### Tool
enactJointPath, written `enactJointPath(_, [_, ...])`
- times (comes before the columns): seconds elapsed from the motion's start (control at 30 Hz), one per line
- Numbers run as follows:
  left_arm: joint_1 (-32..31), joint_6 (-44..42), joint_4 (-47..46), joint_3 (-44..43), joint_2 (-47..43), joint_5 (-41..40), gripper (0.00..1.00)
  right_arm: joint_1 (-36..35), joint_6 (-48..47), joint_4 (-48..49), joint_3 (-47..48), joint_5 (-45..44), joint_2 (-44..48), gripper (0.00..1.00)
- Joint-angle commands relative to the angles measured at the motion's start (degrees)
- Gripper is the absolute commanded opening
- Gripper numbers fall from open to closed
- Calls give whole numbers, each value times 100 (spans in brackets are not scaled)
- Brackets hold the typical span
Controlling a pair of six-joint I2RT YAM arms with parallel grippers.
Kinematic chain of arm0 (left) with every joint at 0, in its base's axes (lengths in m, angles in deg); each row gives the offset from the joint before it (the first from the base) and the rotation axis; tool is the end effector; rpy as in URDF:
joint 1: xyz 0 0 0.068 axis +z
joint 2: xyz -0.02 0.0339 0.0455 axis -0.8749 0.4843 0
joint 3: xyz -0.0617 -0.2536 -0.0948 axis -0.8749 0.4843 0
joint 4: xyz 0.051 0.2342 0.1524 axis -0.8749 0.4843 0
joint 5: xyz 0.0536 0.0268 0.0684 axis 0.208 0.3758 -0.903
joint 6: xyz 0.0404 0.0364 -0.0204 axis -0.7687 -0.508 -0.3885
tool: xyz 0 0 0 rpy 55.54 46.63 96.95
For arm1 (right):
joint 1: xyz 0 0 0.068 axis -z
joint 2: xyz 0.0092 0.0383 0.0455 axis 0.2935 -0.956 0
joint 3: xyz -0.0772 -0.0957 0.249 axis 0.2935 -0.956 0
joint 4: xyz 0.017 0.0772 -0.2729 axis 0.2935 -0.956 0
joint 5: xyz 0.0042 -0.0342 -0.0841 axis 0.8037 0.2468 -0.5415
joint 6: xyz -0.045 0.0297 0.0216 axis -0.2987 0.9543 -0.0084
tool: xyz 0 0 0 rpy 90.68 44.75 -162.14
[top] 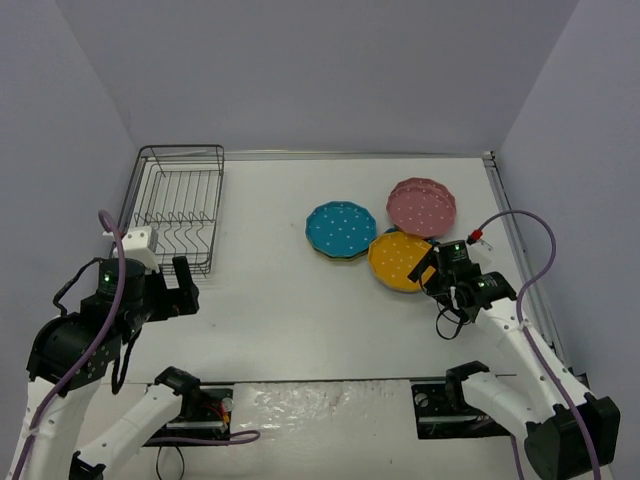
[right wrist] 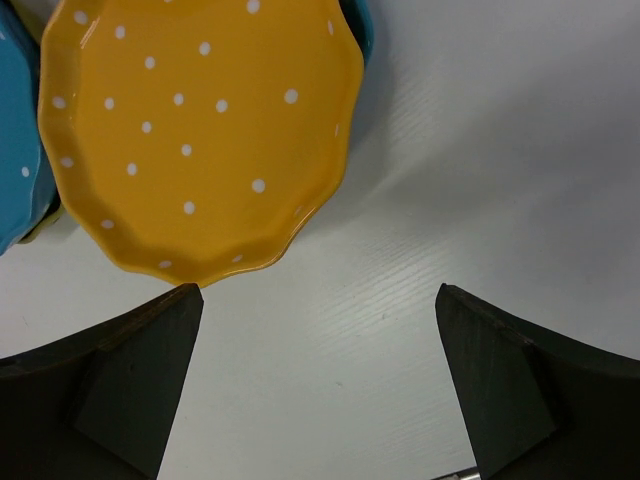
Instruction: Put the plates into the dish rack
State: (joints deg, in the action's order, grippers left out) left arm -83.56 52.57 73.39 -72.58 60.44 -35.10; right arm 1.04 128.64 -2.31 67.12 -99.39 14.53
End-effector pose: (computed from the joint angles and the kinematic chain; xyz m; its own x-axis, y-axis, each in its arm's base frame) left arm 0.0942 -0.0313 0.4157 -0.5950 -0.2228 -0.7722 -0.0142 0.9636 -0.2671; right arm 0.2115 0.0532 0.2488 -0.5327 0.6445 -0.5485 0.4194 0.7640 0.4903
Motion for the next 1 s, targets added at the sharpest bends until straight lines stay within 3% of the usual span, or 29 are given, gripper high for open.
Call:
enactJointPath(0.0, [-15, 262, -477, 55, 66, 353, 97, 137, 632, 950, -299, 58, -239, 100])
enactJointPath(0.4, [-15, 440, -303, 244, -139, 513, 97, 837, 768, 2437, -1178, 697, -621, 96])
enactJointPath(0.53, [-15, 447, -243, 237, -183, 511, 97, 1037, 728, 2825, -1347, 883, -664, 87])
enactJointPath(0.97, [-15, 473, -251, 202, -106, 467, 97, 1110, 674, 3618, -1614, 1181, -1034, 75])
